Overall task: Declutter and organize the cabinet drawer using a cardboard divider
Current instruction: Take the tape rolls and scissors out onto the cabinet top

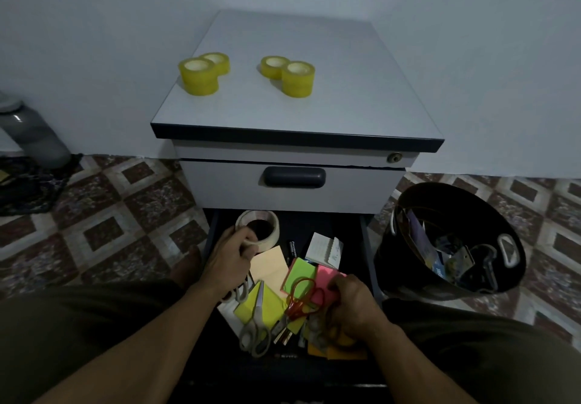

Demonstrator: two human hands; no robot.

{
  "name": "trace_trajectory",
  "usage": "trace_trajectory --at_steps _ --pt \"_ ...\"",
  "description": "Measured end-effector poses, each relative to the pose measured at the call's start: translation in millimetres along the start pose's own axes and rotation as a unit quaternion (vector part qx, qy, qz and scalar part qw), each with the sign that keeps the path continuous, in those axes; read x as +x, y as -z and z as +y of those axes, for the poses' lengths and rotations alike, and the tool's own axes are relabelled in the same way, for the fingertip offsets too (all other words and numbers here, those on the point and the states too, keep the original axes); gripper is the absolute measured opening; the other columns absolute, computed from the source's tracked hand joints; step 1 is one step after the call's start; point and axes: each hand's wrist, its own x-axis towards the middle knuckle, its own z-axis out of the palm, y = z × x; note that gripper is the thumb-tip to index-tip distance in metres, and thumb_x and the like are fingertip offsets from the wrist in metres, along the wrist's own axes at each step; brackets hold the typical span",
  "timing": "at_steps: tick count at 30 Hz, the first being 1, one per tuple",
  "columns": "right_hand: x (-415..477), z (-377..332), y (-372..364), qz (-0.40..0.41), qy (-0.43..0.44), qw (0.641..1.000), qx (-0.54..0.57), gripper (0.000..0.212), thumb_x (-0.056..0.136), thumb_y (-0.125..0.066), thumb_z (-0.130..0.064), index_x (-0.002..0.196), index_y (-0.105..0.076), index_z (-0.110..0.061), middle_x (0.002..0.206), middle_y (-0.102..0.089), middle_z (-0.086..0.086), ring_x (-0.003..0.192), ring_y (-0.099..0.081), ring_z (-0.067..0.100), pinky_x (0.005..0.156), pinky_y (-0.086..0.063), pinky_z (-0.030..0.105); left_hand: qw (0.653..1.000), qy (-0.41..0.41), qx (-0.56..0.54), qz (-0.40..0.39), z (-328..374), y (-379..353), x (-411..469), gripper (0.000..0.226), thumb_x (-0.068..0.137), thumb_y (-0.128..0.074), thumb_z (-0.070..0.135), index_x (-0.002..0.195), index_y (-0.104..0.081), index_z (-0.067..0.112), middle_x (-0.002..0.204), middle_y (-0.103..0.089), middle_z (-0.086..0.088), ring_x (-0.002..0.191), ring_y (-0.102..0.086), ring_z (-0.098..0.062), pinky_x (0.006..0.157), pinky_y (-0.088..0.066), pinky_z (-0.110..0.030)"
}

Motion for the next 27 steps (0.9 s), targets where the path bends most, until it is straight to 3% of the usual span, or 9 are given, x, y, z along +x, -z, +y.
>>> trace_trajectory --at_steps 2,5,8,10,12,15,19,24,27 --pt "-0.9 -1.6 -1.8 0.006 0.025 0.999 -0.030 0.033 0.094 -0.058 -0.015 0.126 -0.054 -0.010 0.122 -0.056 0.009 0.108 -0.057 0.019 0.089 -0.051 0.028 1.000 -0.011 -0.010 -0.011 0.2 5.5 -7.7 0.018 0.093 -0.063 0.013 0.090 -0.055 0.029 0.103 -0.051 0.004 0.093 -0.053 -0.010 0.078 -0.043 -0.027" --pt "-4.4 -0.3 -6.4 0.039 0.061 0.996 -0.044 0.027 0.105 -0.039 -0.012 0.117 -0.056 0.006 0.094 -0.063 0.005 0.080 -0.064 0.004 0.063 -0.051 0.016 0.998 -0.009 -0.016 -0.067 0.9 5.3 -17.3 0.013 0.094 -0.062 0.012 0.094 -0.058 0.025 0.105 -0.051 0.004 0.096 -0.054 -0.011 0.080 -0.045 -0.025" --pt "-2.6 -1.1 -4.6 0.038 0.040 0.998 0.028 0.017 0.094 -0.055 -0.009 0.107 -0.064 -0.016 0.098 -0.065 -0.003 0.089 -0.064 0.010 0.078 -0.055 0.020 0.995 0.008 -0.009 -0.104 0.1 1.0 -26.7 0.021 0.094 -0.063 0.012 0.090 -0.055 0.031 0.107 -0.050 0.002 0.095 -0.054 -0.015 0.079 -0.044 -0.023" --pt "1.4 1.3 -2.5 0.038 0.016 0.995 0.094 0.020 0.090 -0.063 -0.010 0.107 -0.064 -0.020 0.096 -0.062 -0.009 0.089 -0.060 0.007 0.071 -0.052 0.014 0.994 0.004 -0.004 -0.112 -4.0 -1.5 -28.7 0.029 0.094 -0.064 0.012 0.084 -0.051 0.037 0.113 -0.048 0.003 0.109 -0.053 -0.018 0.089 -0.042 -0.027" --pt "3.1 -1.5 0.0 0.055 -0.015 0.983 0.174 0.024 0.089 -0.064 -0.006 0.109 -0.063 -0.020 0.097 -0.061 -0.009 0.091 -0.059 0.007 0.071 -0.052 0.015 0.993 0.020 -0.002 -0.114 -5.0 -0.9 -28.9 0.027 0.093 -0.065 0.013 0.083 -0.052 0.035 0.131 -0.044 0.006 0.139 -0.033 -0.012 0.101 -0.033 -0.025" --pt "4.3 -5.0 -2.0 0.047 -0.042 0.969 0.239 0.026 0.090 -0.064 -0.008 0.112 -0.060 -0.021 0.106 -0.062 0.000 0.096 -0.060 0.014 0.077 -0.055 0.023 0.994 0.037 -0.003 -0.105 -6.3 -1.3 -27.7 0.017 0.090 -0.070 0.015 0.088 -0.057 0.026 0.152 -0.032 0.003 0.150 -0.008 -0.006 0.105 -0.024 -0.022" --pt "1.6 -10.8 -9.6 0.039 -0.011 0.957 0.286 0.026 0.092 -0.063 -0.008 0.109 -0.060 -0.028 0.099 -0.062 -0.015 0.092 -0.059 0.001 0.070 -0.044 0.007 0.995 0.036 -0.013 -0.089 -2.5 -1.8 -28.6 0.013 0.089 -0.070 0.012 0.093 -0.059 0.017 0.153 -0.036 -0.003 0.145 -0.011 -0.001 0.104 -0.023 -0.020" --pt "2.4 -17.1 -4.9 0.056 0.028 0.939 0.338 0.029 0.090 -0.064 -0.004 0.102 -0.071 -0.029 0.101 -0.073 -0.005 0.099 -0.068 0.012 0.088 -0.057 0.031 0.995 0.035 -0.020 -0.094 5.2 7.2 -33.4 0.031 0.089 -0.069 0.014 0.083 -0.055 0.040 0.149 -0.039 -0.005 0.148 -0.018 -0.010 0.110 -0.030 -0.029" --pt "-0.6 -21.5 6.6 0.046 0.042 0.928 0.368 0.030 0.091 -0.061 0.000 0.105 -0.070 -0.024 0.100 -0.072 -0.001 0.092 -0.069 0.012 0.077 -0.057 0.025 0.995 0.040 -0.030 -0.084 16.3 17.9 -37.4 0.027 0.090 -0.068 0.013 0.084 -0.057 0.037 0.132 -0.045 -0.002 0.131 -0.040 -0.013 0.093 -0.042 -0.026"
